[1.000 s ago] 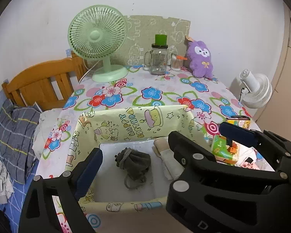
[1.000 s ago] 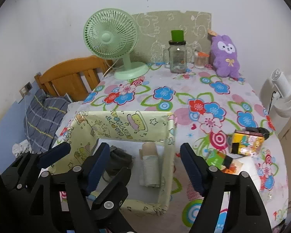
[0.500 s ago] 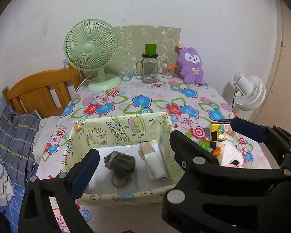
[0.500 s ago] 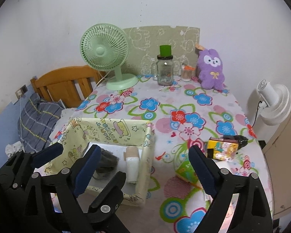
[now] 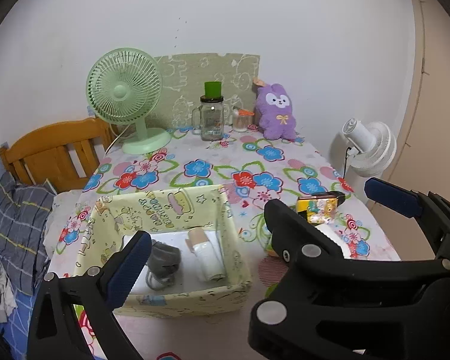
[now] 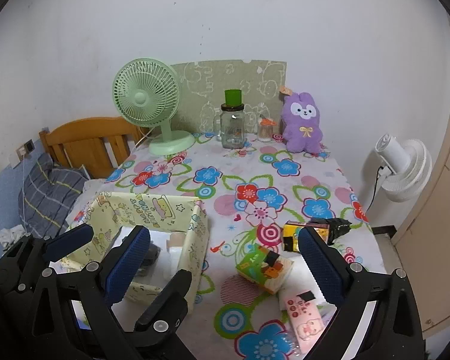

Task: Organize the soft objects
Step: 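Withdraw both tools from the box toward the remaining pile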

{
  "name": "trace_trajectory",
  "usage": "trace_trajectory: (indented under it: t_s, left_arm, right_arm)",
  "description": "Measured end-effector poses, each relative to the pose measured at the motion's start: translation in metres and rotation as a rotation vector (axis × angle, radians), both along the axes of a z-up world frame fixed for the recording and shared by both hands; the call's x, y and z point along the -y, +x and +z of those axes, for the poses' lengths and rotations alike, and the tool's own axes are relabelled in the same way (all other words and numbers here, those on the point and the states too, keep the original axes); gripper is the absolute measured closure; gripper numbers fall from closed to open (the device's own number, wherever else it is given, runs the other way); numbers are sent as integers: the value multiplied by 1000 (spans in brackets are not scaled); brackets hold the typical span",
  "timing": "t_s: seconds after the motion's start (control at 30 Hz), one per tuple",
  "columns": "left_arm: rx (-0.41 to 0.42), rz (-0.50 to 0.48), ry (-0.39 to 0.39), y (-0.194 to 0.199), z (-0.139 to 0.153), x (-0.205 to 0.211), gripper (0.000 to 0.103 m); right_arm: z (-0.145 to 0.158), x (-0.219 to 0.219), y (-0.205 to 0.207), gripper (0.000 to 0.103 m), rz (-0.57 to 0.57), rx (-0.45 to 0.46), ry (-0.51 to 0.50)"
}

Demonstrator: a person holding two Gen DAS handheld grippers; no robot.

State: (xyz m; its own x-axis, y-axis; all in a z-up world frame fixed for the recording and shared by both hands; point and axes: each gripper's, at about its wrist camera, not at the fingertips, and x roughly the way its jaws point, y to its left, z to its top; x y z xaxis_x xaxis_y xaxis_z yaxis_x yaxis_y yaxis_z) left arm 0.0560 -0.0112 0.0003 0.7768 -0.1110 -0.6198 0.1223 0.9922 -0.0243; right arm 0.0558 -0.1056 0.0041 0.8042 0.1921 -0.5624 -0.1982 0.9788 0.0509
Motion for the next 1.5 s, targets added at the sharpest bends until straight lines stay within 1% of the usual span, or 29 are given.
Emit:
trace_trajectory:
  t_s: [0.3, 0.53, 0.7, 1.13, 1.2, 1.3, 1.43, 1.5]
  left_arm:
    - [27, -43, 9, -8, 2, 26, 0]
    - [30, -76, -7, -11, -4, 44, 0]
    - [36, -91, -6, -13, -9, 54, 0]
    - [31, -125, -7, -12, -39, 79, 1]
    - [28, -121, -5, -12, -43, 82, 1]
    - [32, -119, 2, -12, -48, 87, 1]
    - [2, -122, 14, -9, -61, 94, 1]
    - [-21, -122, 19, -6, -70, 97, 1]
  right_arm:
    - [0, 26, -14, 3, -32, 22, 13]
    - [-4, 43, -20, 3, -51, 35, -6]
    - [-12, 56, -25, 3, -72, 34, 5]
    - [-43, 82, -27, 3, -113, 21, 16]
    - [-48, 86, -26, 3, -117, 8, 25]
    - [-53, 89, -26, 3, -114, 16, 28]
    - [-65, 94, -24, 3, -113, 8, 13]
    - [-73, 97, -22, 6, -113, -8, 11]
